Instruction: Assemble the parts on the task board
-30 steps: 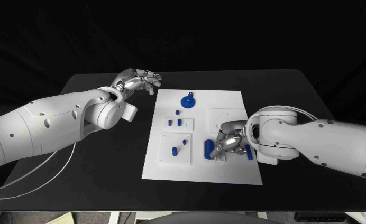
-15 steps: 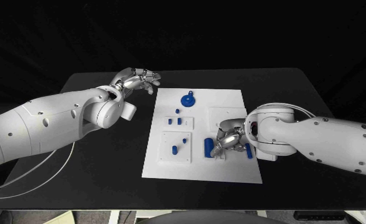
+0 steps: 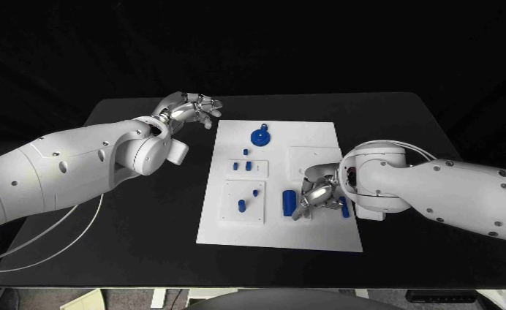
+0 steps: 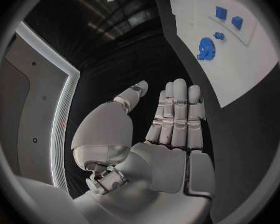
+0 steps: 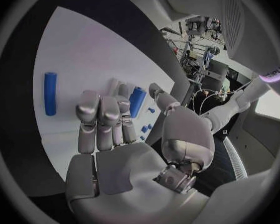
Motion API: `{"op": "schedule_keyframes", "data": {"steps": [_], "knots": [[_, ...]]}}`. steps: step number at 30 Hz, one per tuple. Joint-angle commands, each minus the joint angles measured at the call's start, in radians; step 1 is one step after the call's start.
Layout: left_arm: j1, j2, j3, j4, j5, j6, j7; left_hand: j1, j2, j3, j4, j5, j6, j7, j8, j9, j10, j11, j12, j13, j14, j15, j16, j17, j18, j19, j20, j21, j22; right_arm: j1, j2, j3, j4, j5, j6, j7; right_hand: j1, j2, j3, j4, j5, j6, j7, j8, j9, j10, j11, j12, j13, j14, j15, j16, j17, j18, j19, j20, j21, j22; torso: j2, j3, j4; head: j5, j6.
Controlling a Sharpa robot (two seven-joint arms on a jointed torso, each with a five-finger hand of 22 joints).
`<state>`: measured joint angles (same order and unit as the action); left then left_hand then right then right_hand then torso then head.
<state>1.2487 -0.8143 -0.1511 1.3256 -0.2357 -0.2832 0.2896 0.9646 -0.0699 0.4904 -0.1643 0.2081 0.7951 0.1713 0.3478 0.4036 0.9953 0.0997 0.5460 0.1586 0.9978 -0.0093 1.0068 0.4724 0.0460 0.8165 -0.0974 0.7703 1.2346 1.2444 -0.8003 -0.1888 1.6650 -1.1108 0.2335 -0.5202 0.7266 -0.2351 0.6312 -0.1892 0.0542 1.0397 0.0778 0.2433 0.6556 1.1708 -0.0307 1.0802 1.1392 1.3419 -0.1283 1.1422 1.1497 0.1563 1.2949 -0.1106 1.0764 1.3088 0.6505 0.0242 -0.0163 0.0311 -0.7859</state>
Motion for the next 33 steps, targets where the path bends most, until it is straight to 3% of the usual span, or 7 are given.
{"op": "schedule_keyframes", "data": {"steps": [1,6,11,15,22,28,33], "knots": [[0.001,0.002,0.0,0.002,-0.005,0.014,-0.004,0.0,-0.003,0.003,0.0,-0.003,-0.001,0.01,0.007,-0.002,-0.008,0.001,0.002,0.001,-0.002,0.005,-0.004,0.001,0.015,0.007,-0.006,-0.005,0.002,-0.004,-0.004,-0.002,0.002,-0.023,0.0,-0.006,-0.005,-0.015,-0.003,0.01,-0.005,-0.001,0.007,0.0,0.003,0.004,0.004,-0.004,0.001,-0.006,-0.004,0.005,-0.001,0.105,0.002,0.003,-0.004,0.0,-0.001,0.0004,-0.0006,-0.001,0.0],[0.001,0.001,0.0,0.001,-0.006,0.013,-0.004,0.0,-0.003,0.003,0.0,-0.003,-0.001,0.01,0.006,-0.002,-0.009,0.001,0.002,0.001,-0.002,0.005,-0.004,0.001,0.015,0.008,-0.006,-0.005,0.002,-0.004,-0.019,-0.002,0.007,-0.026,-0.016,-0.003,-0.01,-0.013,-0.01,0.017,-0.005,-0.001,0.006,0.001,0.004,0.005,0.003,-0.004,0.001,-0.007,-0.005,0.005,-0.001,0.105,0.003,0.001,-0.004,-0.001,-0.001,0.0008,-0.0001,-0.001,0.001],[0.001,0.002,0.0,0.0,-0.006,0.014,-0.002,0.0,-0.003,0.003,0.001,-0.003,-0.001,0.01,0.006,-0.002,-0.009,0.001,0.002,0.001,-0.002,0.005,-0.004,0.002,0.015,0.008,-0.006,-0.005,0.002,-0.002,-0.054,0.0,0.023,-0.02,-0.076,0.018,-0.014,-0.011,-0.015,0.024,-0.005,-0.004,0.006,-0.001,0.005,0.005,0.003,-0.004,0.001,-0.008,-0.005,0.005,-0.001,0.105,0.003,0.0,-0.005,-0.002,-0.001,0.0002,-0.0007,-0.003,0.004],[0.001,0.004,0.0,0.0,-0.006,0.014,-0.002,0.0,-0.003,0.003,0.001,-0.003,-0.001,0.01,0.007,-0.002,-0.009,0.001,0.002,0.001,-0.002,0.005,-0.005,0.002,0.015,0.008,-0.006,-0.005,0.002,0.006,-0.089,0.019,0.03,-0.019,-0.093,0.032,-0.007,0.004,-0.013,0.029,-0.004,-0.008,0.007,-0.002,0.007,0.007,0.004,-0.004,0.002,-0.007,-0.004,0.006,-0.002,0.105,0.004,-0.002,-0.006,-0.003,-0.001,0.0003,-0.0009,-0.007,0.007],[0.001,0.004,0.0,0.0,-0.006,0.017,0.001,0.0,-0.005,0.003,0.001,-0.004,-0.002,0.01,0.007,-0.002,-0.009,0.001,0.002,0.001,-0.002,0.005,-0.005,0.002,0.015,0.008,-0.006,-0.005,0.003,0.029,-0.149,0.02,0.029,-0.029,-0.089,0.004,0.02,0.048,0.007,0.034,-0.005,-0.002,0.006,0.002,0.012,0.009,0.002,-0.005,0.001,-0.007,-0.005,0.004,-0.004,0.105,0.002,-0.001,-0.008,-0.004,-0.001,0.0005,-0.0022,-0.036,0.009],[0.001,-0.001,0.0,0.0,-0.006,0.015,0.002,0.0,-0.006,0.002,0.001,-0.004,-0.002,0.01,0.007,-0.002,-0.009,0.001,0.002,0.001,-0.002,0.005,-0.005,0.002,0.015,0.009,-0.005,-0.005,0.003,0.029,-0.187,0.02,0.015,-0.037,-0.088,-0.014,0.066,0.048,0.075,0.048,-0.003,0.007,0.005,0.005,0.013,0.014,0.002,-0.009,-0.001,-0.008,-0.003,-0.002,-0.011,0.105,-0.002,0.008,-0.012,-0.007,-0.001,0.0023,-0.0039,-0.056,0.015],[0.001,0.0,0.0,0.001,-0.006,0.016,0.003,0.001,-0.008,0.002,0.0,-0.005,-0.002,0.01,0.007,-0.002,-0.009,0.001,0.002,0.002,-0.002,0.005,-0.005,0.002,0.015,0.009,-0.005,-0.005,0.003,0.031,-0.217,0.02,0.012,-0.067,-0.069,-0.037,0.069,0.045,0.082,0.051,-0.004,0.011,0.005,0.007,0.014,0.018,0.002,-0.008,-0.001,-0.006,-0.003,-0.002,-0.013,0.105,0.0,0.012,-0.012,-0.007,0.0,0.0032,-0.002,-0.071,0.019]]}}
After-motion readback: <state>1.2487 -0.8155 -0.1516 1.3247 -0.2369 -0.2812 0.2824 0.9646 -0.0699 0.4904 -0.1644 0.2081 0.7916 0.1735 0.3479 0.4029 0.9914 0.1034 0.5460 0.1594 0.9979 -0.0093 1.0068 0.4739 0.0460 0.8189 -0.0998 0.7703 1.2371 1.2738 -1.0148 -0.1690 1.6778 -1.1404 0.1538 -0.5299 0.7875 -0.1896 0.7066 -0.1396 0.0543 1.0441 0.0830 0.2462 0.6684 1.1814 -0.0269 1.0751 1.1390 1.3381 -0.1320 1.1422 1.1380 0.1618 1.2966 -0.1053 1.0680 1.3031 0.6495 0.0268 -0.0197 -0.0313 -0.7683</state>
